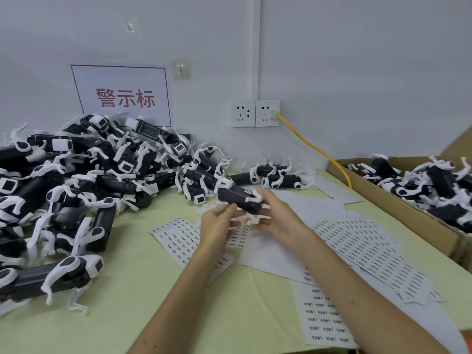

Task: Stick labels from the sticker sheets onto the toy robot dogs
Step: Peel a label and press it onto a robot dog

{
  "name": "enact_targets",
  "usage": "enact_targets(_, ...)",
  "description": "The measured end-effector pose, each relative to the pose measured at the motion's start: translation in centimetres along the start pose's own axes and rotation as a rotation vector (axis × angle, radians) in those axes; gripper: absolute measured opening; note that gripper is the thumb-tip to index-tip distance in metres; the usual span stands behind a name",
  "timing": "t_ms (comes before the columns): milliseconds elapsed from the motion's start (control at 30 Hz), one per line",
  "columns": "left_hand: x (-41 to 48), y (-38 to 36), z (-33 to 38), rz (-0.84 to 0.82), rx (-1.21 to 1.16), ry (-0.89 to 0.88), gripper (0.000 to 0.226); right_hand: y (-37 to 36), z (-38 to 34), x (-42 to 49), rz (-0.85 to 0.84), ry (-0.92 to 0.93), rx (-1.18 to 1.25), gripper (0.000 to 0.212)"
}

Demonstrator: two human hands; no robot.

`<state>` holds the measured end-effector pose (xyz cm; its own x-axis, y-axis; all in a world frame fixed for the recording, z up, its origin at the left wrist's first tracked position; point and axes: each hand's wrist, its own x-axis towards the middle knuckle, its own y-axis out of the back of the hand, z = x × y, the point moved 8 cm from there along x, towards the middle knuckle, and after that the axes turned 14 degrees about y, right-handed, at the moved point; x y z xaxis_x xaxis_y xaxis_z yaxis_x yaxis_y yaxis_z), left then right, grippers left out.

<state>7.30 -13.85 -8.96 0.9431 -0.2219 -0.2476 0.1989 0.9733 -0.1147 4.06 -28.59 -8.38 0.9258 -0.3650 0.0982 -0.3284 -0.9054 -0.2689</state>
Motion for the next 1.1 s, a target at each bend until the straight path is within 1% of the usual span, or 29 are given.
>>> enact_targets(67,-0.2,-1.0,-0.3,-0.101,0.045,0.034,0.015,1.3,-1.2,0.7,0.06,-0.003,0.197,0.016)
enact_targets(100,-0.3,-1.2,-0.3,-0.127,0.056,0.045,0.017,2.2,-2.6,1.1,0.088,0.047,0.375,0.011)
enact_targets(133,-0.3,-1.3,-0.3,-0.139,0.061,0.051,0.019,3.4,-4.5,1.4,0.107,0.138,0.611,0.015)
enact_targets(167,-0.3,-1.2,-0.3,-0.144,0.057,0.055,0.02,5.4,-6.4,1.7,0.139,0.246,0.845,0.032)
enact_targets(200,-0.2,-1.1,-0.2,-0.144,0.043,0.061,0.02,7.8,-8.0,1.9,0.173,0.344,1.019,0.049)
enact_targets(233,-0.1,-1.0,-0.2,-0.141,0.025,0.063,0.02,9.9,-9.2,1.9,0.201,0.422,1.094,0.054)
enact_targets(267,-0.1,-1.0,-0.2,-0.138,0.013,0.06,0.02,11.3,-9.5,1.9,0.228,0.453,1.076,0.053)
enact_targets(300,0.0,-1.1,-0.1,-0.135,0.014,0.054,0.02,12.3,-8.9,2.0,0.268,0.435,1.004,0.049)
enact_targets(333,0.0,-1.2,-0.1,-0.129,0.024,0.049,0.02,12.7,-7.9,2.0,0.304,0.394,0.933,0.046)
enact_targets(433,-0.1,-1.3,-0.1,-0.11,0.052,0.03,0.021,12.1,-5.3,2.1,0.391,0.274,0.847,0.039)
enact_targets(500,-0.3,-1.1,0.1,-0.092,0.06,0.008,0.021,11.2,-4.8,2.1,0.419,0.225,0.748,0.036)
enact_targets(633,-0.7,-0.8,0.6,-0.054,0.067,-0.048,0.022,9.8,-4.3,2.2,0.393,0.196,0.566,0.03)
enact_targets(733,-1.4,-1.0,0.6,-0.078,0.095,-0.058,0.021,9.3,-4.0,2.3,0.37,0.175,0.46,0.026)
enact_targets(800,-1.7,-0.8,0.7,-0.085,0.158,-0.062,0.02,8.7,-3.8,2.2,0.332,0.159,0.357,0.023)
enact_targets(867,-1.3,-0.1,1.1,-0.092,0.137,-0.011,0.018,8.1,-3.3,2.2,0.291,0.13,0.25,0.021)
enact_targets(933,-0.6,0.7,1.8,-0.131,0.024,0.071,0.017,7.4,-2.7,2.2,0.245,0.101,0.175,0.022)
enact_targets(967,-0.2,1.4,2.4,-0.121,0.014,0.068,0.018,7.0,-2.5,2.2,0.221,0.089,0.148,0.023)
enact_targets(1000,0.4,2.2,3.4,-0.067,0.08,0.011,0.02,6.6,-2.3,2.2,0.195,0.08,0.123,0.023)
enact_targets(1100,2.0,5.3,6.4,0.212,0.455,-0.252,0.038,5.5,-1.9,2.0,0.12,0.071,0.047,0.02)
